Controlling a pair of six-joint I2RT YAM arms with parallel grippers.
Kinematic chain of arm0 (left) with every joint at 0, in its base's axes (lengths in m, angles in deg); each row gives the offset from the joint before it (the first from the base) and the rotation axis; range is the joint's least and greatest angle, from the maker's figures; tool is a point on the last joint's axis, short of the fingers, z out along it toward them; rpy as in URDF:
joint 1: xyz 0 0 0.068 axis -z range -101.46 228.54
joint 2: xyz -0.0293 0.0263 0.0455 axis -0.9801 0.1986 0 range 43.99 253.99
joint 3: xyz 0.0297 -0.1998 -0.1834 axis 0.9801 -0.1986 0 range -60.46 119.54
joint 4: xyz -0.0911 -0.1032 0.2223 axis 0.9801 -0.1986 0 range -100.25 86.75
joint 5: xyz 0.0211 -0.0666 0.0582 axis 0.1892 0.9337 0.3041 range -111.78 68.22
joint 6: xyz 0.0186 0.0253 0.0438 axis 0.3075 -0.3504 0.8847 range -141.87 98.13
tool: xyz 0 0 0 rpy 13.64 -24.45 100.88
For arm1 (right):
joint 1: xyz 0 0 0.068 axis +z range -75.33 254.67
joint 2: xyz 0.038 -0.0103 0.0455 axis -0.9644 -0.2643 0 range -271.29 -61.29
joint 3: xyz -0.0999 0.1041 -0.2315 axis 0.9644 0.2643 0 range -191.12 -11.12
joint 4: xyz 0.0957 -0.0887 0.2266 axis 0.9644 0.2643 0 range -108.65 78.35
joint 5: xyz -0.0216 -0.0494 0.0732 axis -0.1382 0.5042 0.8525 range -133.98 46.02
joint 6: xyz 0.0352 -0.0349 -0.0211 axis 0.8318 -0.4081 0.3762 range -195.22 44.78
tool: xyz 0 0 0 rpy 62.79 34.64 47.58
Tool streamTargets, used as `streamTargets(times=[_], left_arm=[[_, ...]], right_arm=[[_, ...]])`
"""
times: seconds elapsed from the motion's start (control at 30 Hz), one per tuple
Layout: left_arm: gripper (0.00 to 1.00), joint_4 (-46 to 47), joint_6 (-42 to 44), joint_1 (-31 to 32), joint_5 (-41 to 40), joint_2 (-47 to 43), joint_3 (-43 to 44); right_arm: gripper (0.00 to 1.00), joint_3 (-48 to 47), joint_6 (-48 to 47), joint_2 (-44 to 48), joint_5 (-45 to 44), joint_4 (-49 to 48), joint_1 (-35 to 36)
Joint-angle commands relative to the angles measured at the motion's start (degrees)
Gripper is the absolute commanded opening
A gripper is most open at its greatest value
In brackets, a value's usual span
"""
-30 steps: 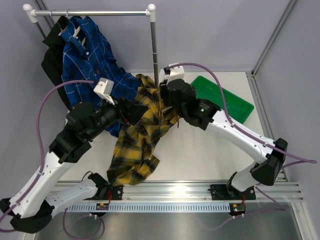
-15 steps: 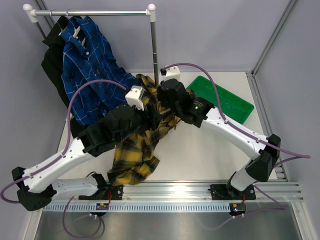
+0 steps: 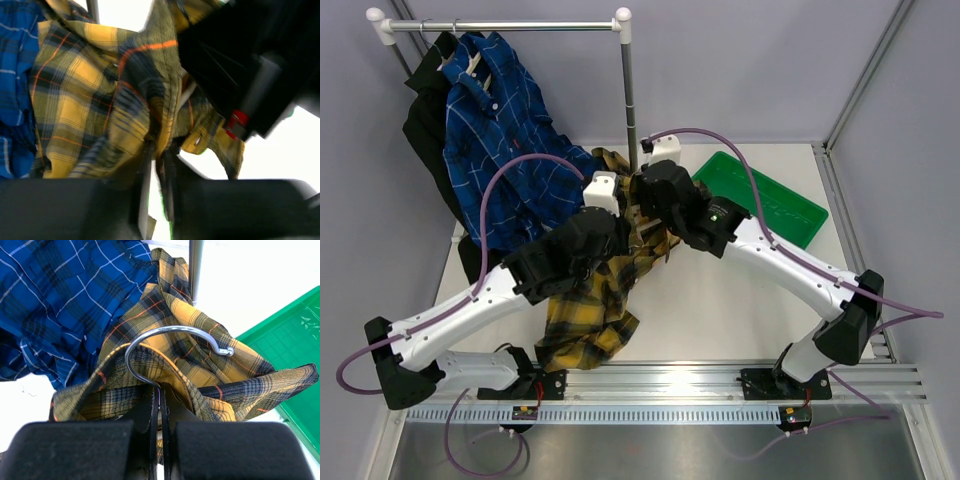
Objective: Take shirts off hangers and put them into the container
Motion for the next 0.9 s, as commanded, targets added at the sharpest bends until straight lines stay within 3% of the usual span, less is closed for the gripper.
streamTargets(times=[0.0,0.47,0.87], left_arm=[[0.00,1.88,-0.91,0.18,-6.14,-0.71,1.72],[0.00,-5.76,-0.74,0.18,-15.98,-11.52,0.57],[0.00,-9.89,-0.38,-3.16,-20.38,-15.13,-1.09]], right_arm=[[0.00,0.91,1.70,4.06,-0.45,-3.63,0.89],[0.00,10.14,1.35,9.95,-8.27,-4.42,0.88],[0.00,14.01,1.97,14.96,-9.50,-4.86,0.80]])
